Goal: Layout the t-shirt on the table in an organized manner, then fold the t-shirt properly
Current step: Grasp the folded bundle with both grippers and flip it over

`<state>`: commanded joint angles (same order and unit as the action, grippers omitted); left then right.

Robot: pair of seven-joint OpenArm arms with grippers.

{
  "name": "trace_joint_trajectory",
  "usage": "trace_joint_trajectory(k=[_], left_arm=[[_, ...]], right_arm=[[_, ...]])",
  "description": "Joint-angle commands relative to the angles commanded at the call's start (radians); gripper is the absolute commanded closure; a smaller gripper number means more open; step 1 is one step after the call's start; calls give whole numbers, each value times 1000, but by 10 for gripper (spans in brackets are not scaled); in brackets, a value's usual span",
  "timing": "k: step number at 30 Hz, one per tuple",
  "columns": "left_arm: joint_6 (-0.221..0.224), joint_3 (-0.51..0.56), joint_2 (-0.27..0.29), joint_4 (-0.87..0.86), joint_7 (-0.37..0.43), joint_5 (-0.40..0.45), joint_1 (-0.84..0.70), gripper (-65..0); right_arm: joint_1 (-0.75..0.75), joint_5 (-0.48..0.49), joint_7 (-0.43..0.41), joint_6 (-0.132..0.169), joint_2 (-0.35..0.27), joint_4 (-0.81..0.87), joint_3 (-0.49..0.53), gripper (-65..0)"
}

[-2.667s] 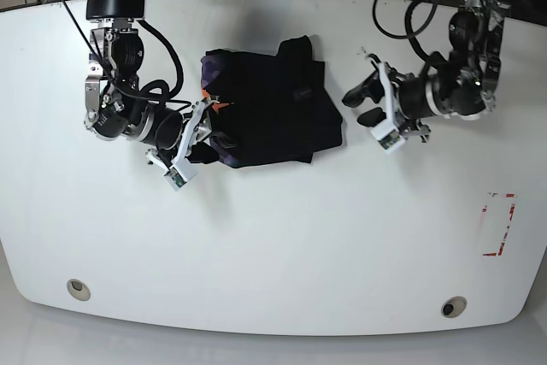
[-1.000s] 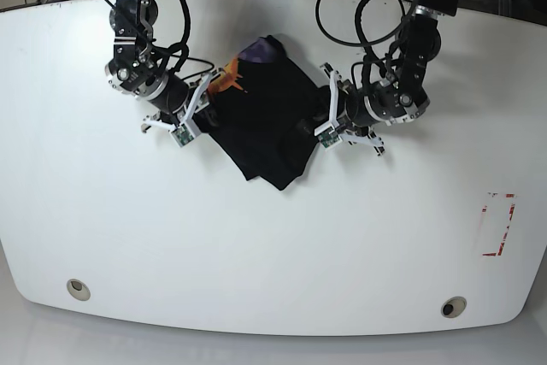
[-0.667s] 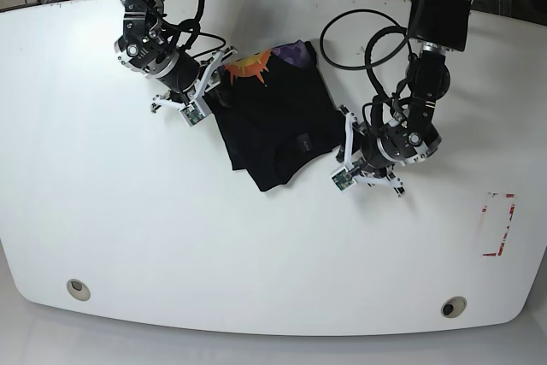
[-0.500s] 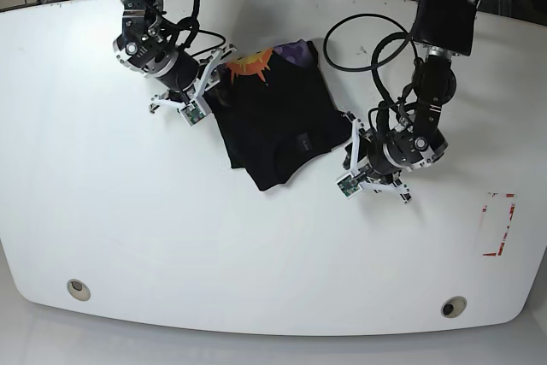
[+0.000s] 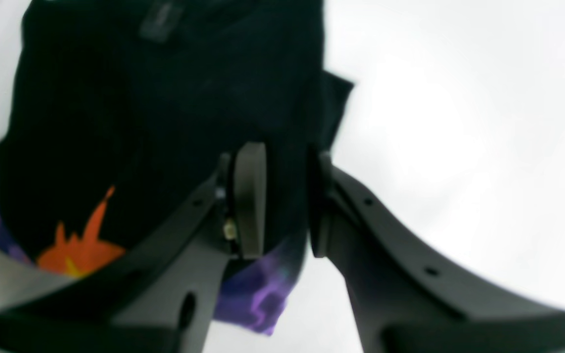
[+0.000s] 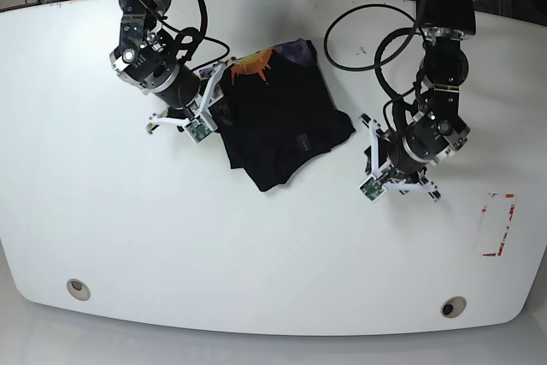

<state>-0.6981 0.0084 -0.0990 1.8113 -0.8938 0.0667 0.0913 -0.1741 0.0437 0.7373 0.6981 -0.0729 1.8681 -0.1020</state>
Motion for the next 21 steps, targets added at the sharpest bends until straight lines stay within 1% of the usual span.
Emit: trace_joint_trajectory(k=[1,5,8,12,13,16,20,21], left_arm=[[0,-26,18,29,-2,0,-25,-125],[0,-101,48,71,-2,0,-81,-125],[0,-180,86,89,-2,0,-118,-125],[0,-235,94,89,-2,0,-138,-125],[0,-247,92,87,-2,0,-140,-125],[0,-255,91,87,-2,0,-141,-125],[0,-256,91,91,-3,0,-143,-125],[0,-256,91,91,-3,0,-143,-125]], right_arm=[[2,-25,-2,0,12,-28,18,-138],[2,-71,-28,0,43,-91,48,-136],[-8,-114,-100,0,84,-138,69,-136],[-8,-157,-117,0,132,-169,75,-136],[-8,-172,-117,0,155,-173,75,-136],[-5,-192,-117,0,193,-170,77,-136],[0,-193,-115,0,209,-149,80,-136],[-2,-193,-114,0,210,-140,94,-136]])
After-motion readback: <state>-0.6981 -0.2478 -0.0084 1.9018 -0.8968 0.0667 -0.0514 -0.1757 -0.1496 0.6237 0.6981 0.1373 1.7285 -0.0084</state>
